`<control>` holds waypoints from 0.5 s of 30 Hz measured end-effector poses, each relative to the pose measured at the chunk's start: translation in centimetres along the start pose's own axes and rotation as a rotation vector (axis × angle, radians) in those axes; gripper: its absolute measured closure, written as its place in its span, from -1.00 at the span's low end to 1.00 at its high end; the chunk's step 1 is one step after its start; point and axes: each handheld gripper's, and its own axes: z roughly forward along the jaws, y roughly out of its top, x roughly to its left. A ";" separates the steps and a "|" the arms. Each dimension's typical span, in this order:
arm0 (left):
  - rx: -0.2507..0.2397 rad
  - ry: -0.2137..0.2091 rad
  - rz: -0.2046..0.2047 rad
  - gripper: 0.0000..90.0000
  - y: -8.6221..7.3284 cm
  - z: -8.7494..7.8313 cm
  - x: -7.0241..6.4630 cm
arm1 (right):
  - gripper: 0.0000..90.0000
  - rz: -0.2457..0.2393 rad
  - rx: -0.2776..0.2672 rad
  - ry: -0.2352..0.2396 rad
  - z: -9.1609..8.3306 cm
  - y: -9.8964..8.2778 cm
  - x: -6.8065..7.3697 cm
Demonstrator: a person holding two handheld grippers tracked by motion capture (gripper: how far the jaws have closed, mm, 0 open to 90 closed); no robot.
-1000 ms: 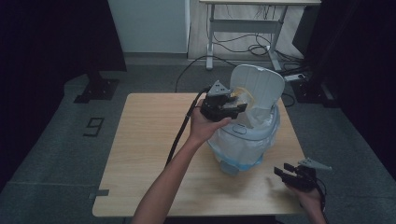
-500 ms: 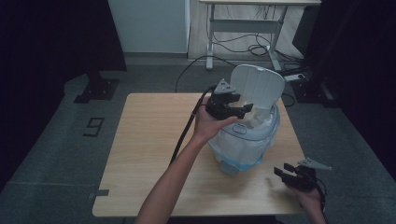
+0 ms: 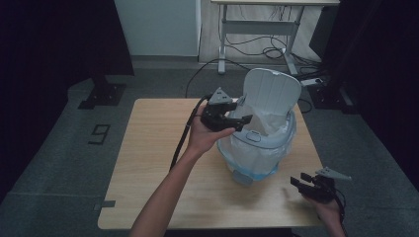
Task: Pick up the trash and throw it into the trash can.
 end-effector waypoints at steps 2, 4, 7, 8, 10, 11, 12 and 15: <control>-0.005 0.012 -0.003 -0.29 -0.6 -0.8 0.3 | -0.08 0.000 0.001 -0.001 0.0 0.0 0.0; -0.006 0.034 -0.006 -0.28 -1.2 -1.5 0.6 | -0.08 0.000 0.000 -0.001 0.0 0.0 0.0; -0.008 0.045 -0.018 -0.28 -2.1 -2.4 1.0 | -0.08 -0.001 0.000 -0.001 0.0 0.0 0.1; -0.007 0.052 -0.018 -0.28 -2.4 -2.7 1.2 | -0.08 -0.002 0.000 -0.002 0.0 0.0 0.1; -0.011 0.060 -0.025 -0.28 -3.0 -3.3 1.5 | -0.08 -0.001 0.001 -0.001 0.0 0.0 0.1; -0.014 0.060 -0.030 -0.28 -3.3 -3.5 1.6 | -0.08 -0.001 0.001 -0.001 0.0 0.0 0.1; -0.017 0.061 -0.036 -0.28 -3.6 -3.8 1.7 | -0.08 -0.001 0.001 -0.001 0.0 0.0 0.1; -0.015 0.074 -0.034 -0.27 -4.7 -4.6 1.8 | -0.08 -0.001 0.001 -0.001 0.0 0.0 0.1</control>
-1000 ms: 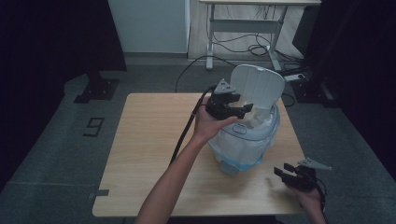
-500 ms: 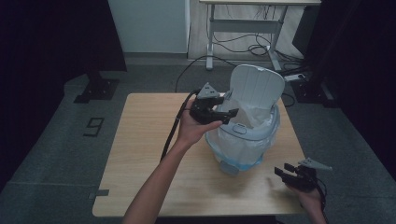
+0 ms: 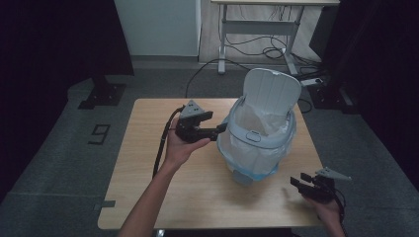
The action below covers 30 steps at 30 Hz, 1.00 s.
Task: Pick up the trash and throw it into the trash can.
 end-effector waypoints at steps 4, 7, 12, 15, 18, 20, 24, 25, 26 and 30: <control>0.008 0.015 0.007 -0.27 -1.5 -0.9 0.1 | -0.08 -0.002 0.001 -0.002 0.0 0.0 0.0; 0.017 0.026 0.012 -0.27 -2.6 -1.4 0.1 | -0.08 -0.002 0.001 -0.002 0.0 0.0 0.0; 0.041 0.041 0.016 -0.27 -5.0 -1.9 0.1 | -0.08 -0.005 0.004 -0.002 0.1 0.0 0.1; 0.052 0.028 -0.005 -0.27 -6.5 -1.9 0.2 | -0.08 -0.007 0.007 -0.003 0.2 -0.1 0.1; 0.064 0.027 -0.014 -0.27 -8.0 -1.9 0.2 | -0.08 -0.007 0.008 -0.003 0.2 -0.1 0.1; 0.071 0.026 -0.022 -0.27 -8.9 -1.9 0.2 | -0.08 -0.006 0.007 -0.004 0.1 -0.1 0.1; 0.088 0.022 -0.044 -0.27 -11.0 -1.8 0.3 | -0.09 -0.003 0.005 -0.006 0.1 -0.1 0.1; 0.100 0.028 -0.043 -0.27 -11.5 -1.7 0.4 | -0.09 0.000 0.002 -0.007 0.1 0.0 0.1; 0.108 0.035 -0.043 -0.27 -12.0 -1.7 0.5 | -0.10 0.001 -0.001 -0.006 0.1 0.0 0.2; 0.117 0.037 -0.081 -0.27 -13.8 -1.6 1.0 | -0.11 -0.005 -0.004 -0.006 0.2 0.1 0.4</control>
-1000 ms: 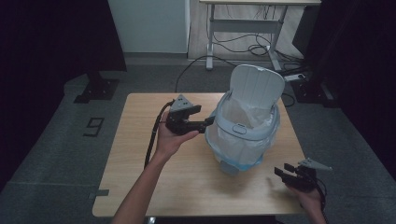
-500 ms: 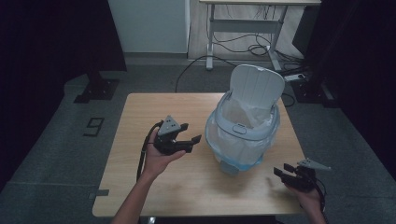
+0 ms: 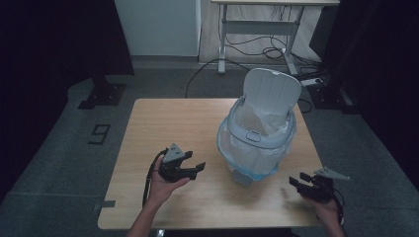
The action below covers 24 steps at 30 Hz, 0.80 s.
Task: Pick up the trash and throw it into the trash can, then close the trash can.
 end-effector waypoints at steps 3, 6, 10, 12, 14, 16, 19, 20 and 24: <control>0.025 0.018 -0.003 -0.27 -0.7 0.2 0.4 | -0.11 0.004 -0.006 -0.001 -0.1 0.1 -0.2; 0.025 0.018 -0.013 -0.27 -1.0 0.1 0.6 | -0.12 0.010 -0.022 0.001 -0.4 0.2 -0.2; 0.031 0.023 -0.010 -0.28 -1.2 0.1 0.6 | -0.13 0.006 -0.043 0.007 -0.8 0.7 0.0; 0.035 0.020 -0.013 -0.28 -1.4 0.2 0.6 | -0.13 -0.002 -0.055 0.012 -0.9 0.9 0.2; 0.045 0.021 -0.011 -0.28 -1.6 0.3 0.7 | -0.13 -0.004 -0.076 0.021 -1.2 1.1 0.4; 0.054 0.019 -0.015 -0.28 -1.8 0.5 0.8 | -0.13 -0.008 -0.089 0.036 -1.5 1.4 0.6; 0.061 0.021 -0.017 -0.28 -2.1 0.6 0.9 | -0.13 -0.012 -0.104 0.053 -2.0 2.0 0.9; 0.062 0.021 -0.018 -0.28 -2.1 0.6 0.9 | -0.13 -0.014 -0.110 0.057 -2.1 2.2 1.0; 0.066 0.023 -0.021 -0.28 -2.3 0.6 1.0 | -0.14 -0.010 -0.128 0.069 -2.8 2.9 1.1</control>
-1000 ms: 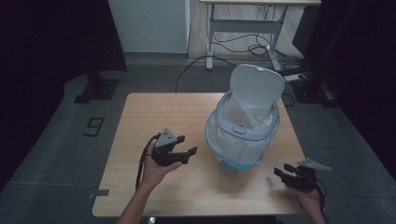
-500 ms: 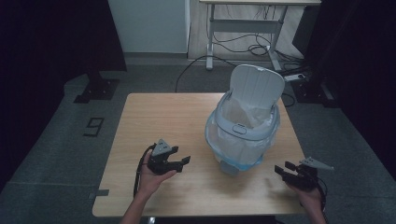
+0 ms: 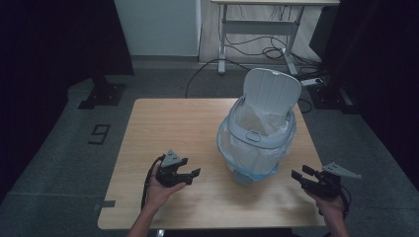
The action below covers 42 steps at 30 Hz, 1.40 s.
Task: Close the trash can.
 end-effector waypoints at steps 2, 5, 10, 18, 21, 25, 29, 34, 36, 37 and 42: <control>-0.004 -0.003 -0.003 -0.28 0.0 -0.2 0.1 | -0.14 0.010 -0.013 0.011 -0.4 0.5 -0.1; -0.007 -0.007 -0.006 -0.28 -0.1 -0.3 0.2 | -0.14 0.038 -0.055 0.035 -1.2 1.6 -0.3; 0.003 -0.014 -0.009 -0.28 -0.3 0.0 0.2 | -0.14 0.027 -0.092 0.061 -2.1 4.2 0.1; 0.015 -0.022 -0.004 -0.28 -0.5 0.3 0.1 | -0.15 -0.014 -0.122 0.084 -2.8 8.5 1.0; 0.017 -0.023 -0.007 -0.28 -0.5 0.3 0.2 | -0.16 -0.027 -0.136 0.089 -3.0 10.2 1.2; 0.024 -0.030 -0.010 -0.28 -0.6 0.4 0.2 | -0.16 -0.050 -0.149 0.090 -3.3 12.2 1.6; 0.032 -0.043 -0.006 -0.28 -0.7 0.5 0.0 | -0.17 -0.064 -0.152 0.100 -3.1 14.2 1.7; 0.042 -0.052 -0.006 -0.28 -0.8 0.8 -0.1 | -0.20 -0.073 -0.156 0.104 -2.8 16.9 1.8; 0.049 -0.057 -0.007 -0.28 -0.8 0.9 -0.1 | -0.22 -0.082 -0.156 0.103 -2.4 17.9 1.9; 0.054 -0.063 -0.004 -0.29 -0.9 0.9 -0.1 | -0.24 -0.083 -0.161 0.102 -2.2 18.2 1.9; 0.075 -0.084 0.006 -0.29 -0.9 1.2 -0.3 | -0.29 -0.086 -0.155 0.101 -0.8 20.1 2.0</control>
